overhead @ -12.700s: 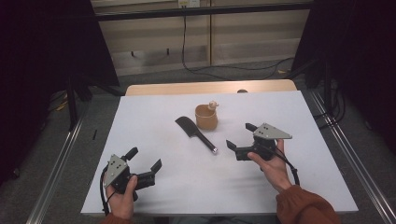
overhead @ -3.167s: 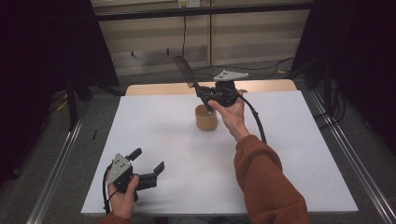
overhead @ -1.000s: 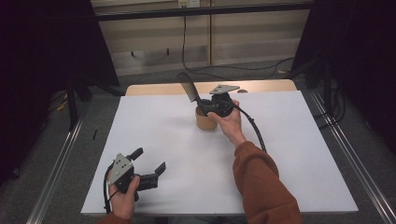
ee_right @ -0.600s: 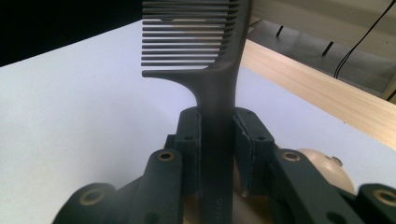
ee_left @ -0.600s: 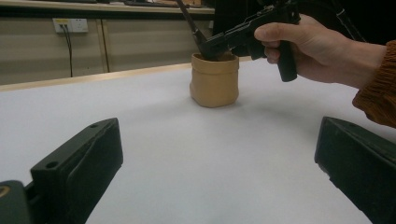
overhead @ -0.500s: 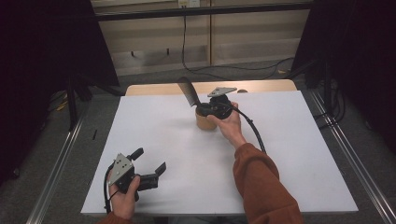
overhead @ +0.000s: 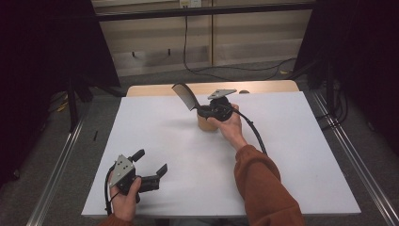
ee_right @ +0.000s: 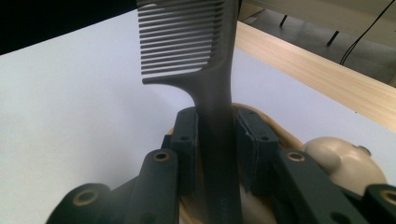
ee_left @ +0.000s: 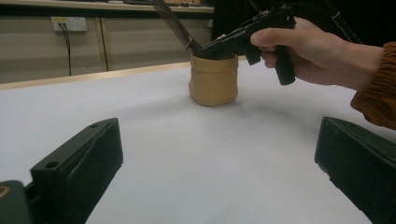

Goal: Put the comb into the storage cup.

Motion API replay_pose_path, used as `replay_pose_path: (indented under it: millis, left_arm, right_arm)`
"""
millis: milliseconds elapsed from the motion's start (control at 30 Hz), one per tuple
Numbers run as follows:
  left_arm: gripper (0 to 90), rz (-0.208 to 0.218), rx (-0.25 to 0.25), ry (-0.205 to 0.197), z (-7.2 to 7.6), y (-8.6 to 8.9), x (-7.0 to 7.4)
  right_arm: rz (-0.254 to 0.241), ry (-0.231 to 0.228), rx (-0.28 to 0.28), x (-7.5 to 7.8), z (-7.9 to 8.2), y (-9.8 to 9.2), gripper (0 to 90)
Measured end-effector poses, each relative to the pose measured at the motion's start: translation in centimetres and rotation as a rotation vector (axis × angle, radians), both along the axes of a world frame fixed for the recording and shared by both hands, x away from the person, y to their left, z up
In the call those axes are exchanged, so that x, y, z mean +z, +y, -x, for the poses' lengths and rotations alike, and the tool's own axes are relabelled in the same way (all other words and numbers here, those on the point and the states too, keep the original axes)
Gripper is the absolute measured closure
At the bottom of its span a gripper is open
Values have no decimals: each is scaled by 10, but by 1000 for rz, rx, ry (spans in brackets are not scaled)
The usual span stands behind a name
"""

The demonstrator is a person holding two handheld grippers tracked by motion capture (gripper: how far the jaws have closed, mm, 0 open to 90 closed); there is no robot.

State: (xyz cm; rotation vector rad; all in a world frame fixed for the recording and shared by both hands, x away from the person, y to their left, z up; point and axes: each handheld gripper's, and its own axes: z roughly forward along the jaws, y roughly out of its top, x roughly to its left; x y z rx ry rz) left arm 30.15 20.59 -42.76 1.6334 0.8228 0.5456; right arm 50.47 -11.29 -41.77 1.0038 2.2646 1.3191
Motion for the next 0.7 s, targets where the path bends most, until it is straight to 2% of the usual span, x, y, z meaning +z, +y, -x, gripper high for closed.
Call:
replay_pose_path:
  millis: [233, 600, 700]
  left_arm:
    - [11, 3, 0, 2, 0, 0, 0]
    - [11, -2, -2, 5, 0, -1, -1]
    - [11, 15, -3, 10, -1, -1, -1]
  right_arm:
    - [-6, -10, -1, 3, 1, -1, 686]
    - [-18, -34, -8, 15, 8, -1, 560]
    - [-26, -42, -17, 19, 11, -1, 514]
